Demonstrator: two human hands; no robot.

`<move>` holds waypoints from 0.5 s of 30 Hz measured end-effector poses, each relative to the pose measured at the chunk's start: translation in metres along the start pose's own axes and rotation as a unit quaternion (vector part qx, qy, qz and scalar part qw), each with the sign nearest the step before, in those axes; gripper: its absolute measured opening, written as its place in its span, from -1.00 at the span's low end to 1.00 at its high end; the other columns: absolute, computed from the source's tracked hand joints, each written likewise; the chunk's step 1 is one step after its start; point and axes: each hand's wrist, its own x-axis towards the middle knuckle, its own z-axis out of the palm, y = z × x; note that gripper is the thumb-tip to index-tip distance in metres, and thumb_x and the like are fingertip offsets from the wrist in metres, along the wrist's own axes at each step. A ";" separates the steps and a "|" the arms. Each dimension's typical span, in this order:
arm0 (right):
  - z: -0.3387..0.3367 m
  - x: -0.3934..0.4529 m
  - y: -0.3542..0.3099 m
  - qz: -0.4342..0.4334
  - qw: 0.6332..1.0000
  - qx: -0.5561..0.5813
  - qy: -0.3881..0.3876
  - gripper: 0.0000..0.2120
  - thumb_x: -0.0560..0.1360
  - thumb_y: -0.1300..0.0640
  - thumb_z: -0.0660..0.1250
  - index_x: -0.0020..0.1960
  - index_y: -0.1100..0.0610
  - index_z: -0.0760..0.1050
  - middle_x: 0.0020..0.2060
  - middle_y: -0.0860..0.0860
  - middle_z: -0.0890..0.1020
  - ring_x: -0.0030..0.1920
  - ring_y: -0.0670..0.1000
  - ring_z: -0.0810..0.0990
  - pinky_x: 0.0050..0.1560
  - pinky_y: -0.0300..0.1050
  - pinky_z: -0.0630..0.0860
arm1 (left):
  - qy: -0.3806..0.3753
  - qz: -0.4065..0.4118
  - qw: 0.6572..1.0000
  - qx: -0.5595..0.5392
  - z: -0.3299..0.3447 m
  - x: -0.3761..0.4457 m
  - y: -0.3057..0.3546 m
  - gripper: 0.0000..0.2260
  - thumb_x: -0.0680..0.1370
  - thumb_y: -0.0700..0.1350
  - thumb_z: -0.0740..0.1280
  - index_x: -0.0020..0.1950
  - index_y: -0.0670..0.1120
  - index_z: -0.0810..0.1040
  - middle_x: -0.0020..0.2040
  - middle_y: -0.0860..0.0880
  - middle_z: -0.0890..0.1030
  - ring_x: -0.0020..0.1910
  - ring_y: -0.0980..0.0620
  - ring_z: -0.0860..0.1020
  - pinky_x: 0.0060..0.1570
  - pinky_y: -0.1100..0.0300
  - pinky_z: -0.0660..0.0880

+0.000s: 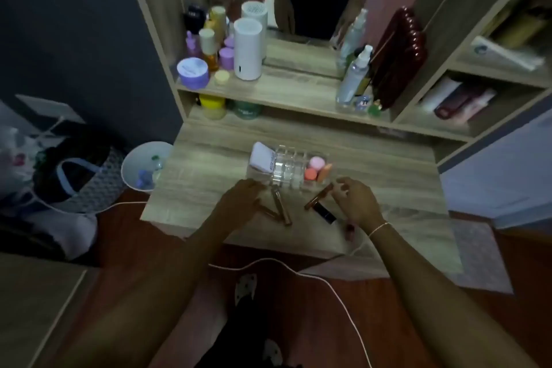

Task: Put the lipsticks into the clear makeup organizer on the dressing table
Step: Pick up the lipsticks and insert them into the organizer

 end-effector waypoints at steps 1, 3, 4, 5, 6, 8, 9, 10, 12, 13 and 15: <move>0.005 0.001 0.002 0.021 1.000 0.016 0.001 -0.70 0.51 0.05 0.31 0.20 0.12 0.52 0.10 0.15 0.66 0.05 0.17 0.62 0.05 0.00 0.53 | -0.017 -0.022 1.000 0.009 0.001 -0.001 -0.005 -0.67 0.55 -0.18 0.28 0.31 -0.12 0.47 0.33 -0.16 0.45 0.29 -0.13 0.39 0.20 0.00 0.43; 0.015 0.004 0.006 0.050 0.998 0.047 0.002 -0.73 0.50 0.07 0.31 0.17 0.12 0.52 0.04 0.16 0.68 0.02 0.18 0.62 -0.02 -0.06 0.47 | -0.036 -0.036 0.999 0.015 0.008 -0.001 -0.019 -0.67 0.54 -0.17 0.27 0.32 -0.12 0.46 0.33 -0.18 0.43 0.29 -0.15 0.38 0.23 -0.04 0.42; 0.020 0.003 0.006 0.072 0.996 0.059 -0.003 -0.74 0.50 0.07 0.31 0.16 0.12 0.52 0.03 0.17 0.68 0.03 0.20 0.62 -0.04 -0.07 0.44 | -0.054 -0.036 0.998 0.021 0.010 -0.003 -0.024 -0.66 0.54 -0.18 0.27 0.32 -0.13 0.45 0.32 -0.20 0.42 0.30 -0.16 0.38 0.24 -0.04 0.41; 0.026 0.005 0.008 0.091 0.993 0.073 -0.003 -0.74 0.51 0.06 0.30 0.17 0.12 0.50 0.03 0.18 0.68 0.03 0.21 0.62 -0.05 -0.08 0.42 | -0.066 -0.033 0.997 0.017 0.012 -0.002 -0.029 -0.65 0.53 -0.20 0.28 0.32 -0.14 0.44 0.32 -0.21 0.40 0.29 -0.17 0.38 0.24 -0.03 0.40; 0.030 0.007 0.009 0.108 0.991 0.084 0.002 -0.72 0.51 0.05 0.30 0.18 0.12 0.49 0.04 0.20 0.67 0.04 0.23 0.61 -0.04 -0.07 0.42 | -0.070 -0.030 0.997 0.007 0.013 -0.002 -0.032 -0.63 0.52 -0.22 0.29 0.33 -0.14 0.44 0.31 -0.22 0.39 0.27 -0.18 0.39 0.22 -0.02 0.41; 0.036 0.016 0.008 0.136 0.986 0.099 0.015 -0.68 0.52 0.04 0.30 0.23 0.13 0.45 0.07 0.21 0.65 0.07 0.25 0.60 0.00 -0.01 0.45 | -0.071 -0.030 0.997 -0.007 0.013 0.002 -0.037 -0.62 0.50 -0.22 0.31 0.32 -0.15 0.43 0.29 -0.22 0.38 0.23 -0.18 0.41 0.17 -0.04 0.44; 0.039 0.019 0.009 0.154 0.982 0.108 0.022 -0.65 0.52 0.03 0.30 0.26 0.12 0.43 0.08 0.21 0.65 0.08 0.25 0.60 0.02 0.00 0.45 | -0.071 -0.032 0.997 -0.014 0.013 0.002 -0.037 -0.63 0.50 -0.22 0.32 0.30 -0.15 0.44 0.26 -0.21 0.39 0.20 -0.18 0.44 0.14 -0.06 0.45; 0.042 0.022 0.008 0.173 0.978 0.114 0.029 -0.64 0.52 0.00 0.29 0.27 0.11 0.42 0.09 0.21 0.64 0.08 0.25 0.59 0.04 0.01 0.46 | -0.069 -0.032 0.997 -0.021 0.013 0.004 -0.038 -0.66 0.49 -0.22 0.33 0.27 -0.15 0.46 0.24 -0.20 0.40 0.16 -0.17 0.46 0.10 -0.06 0.47; 0.048 0.031 0.005 0.201 0.970 0.124 0.046 -0.60 0.52 -0.05 0.28 0.28 0.11 0.41 0.09 0.22 0.64 0.09 0.27 0.59 0.07 0.06 0.49 | -0.055 -0.030 0.997 -0.037 0.013 0.009 -0.039 -0.73 0.51 -0.21 0.34 0.20 -0.16 0.49 0.19 -0.19 0.42 0.06 -0.15 0.51 0.00 -0.05 0.51; 0.050 0.035 0.004 0.207 0.968 0.130 0.052 -0.59 0.51 -0.06 0.29 0.28 0.12 0.40 0.10 0.23 0.64 0.09 0.27 0.59 0.09 0.08 0.50 | -0.051 -0.030 0.997 -0.041 0.014 0.012 -0.040 -0.77 0.52 -0.20 0.33 0.17 -0.16 0.50 0.17 -0.18 0.43 0.03 -0.14 0.53 -0.05 -0.03 0.52; 0.054 0.041 0.003 0.210 0.967 0.134 0.056 -0.60 0.49 -0.02 0.33 0.25 0.15 0.41 0.08 0.23 0.64 0.08 0.27 0.60 0.11 0.11 0.52 | -0.046 -0.026 0.998 -0.040 0.015 0.015 -0.043 -0.81 0.54 -0.18 0.32 0.14 -0.15 0.51 0.16 -0.17 0.44 -0.01 -0.13 0.54 -0.12 0.02 0.50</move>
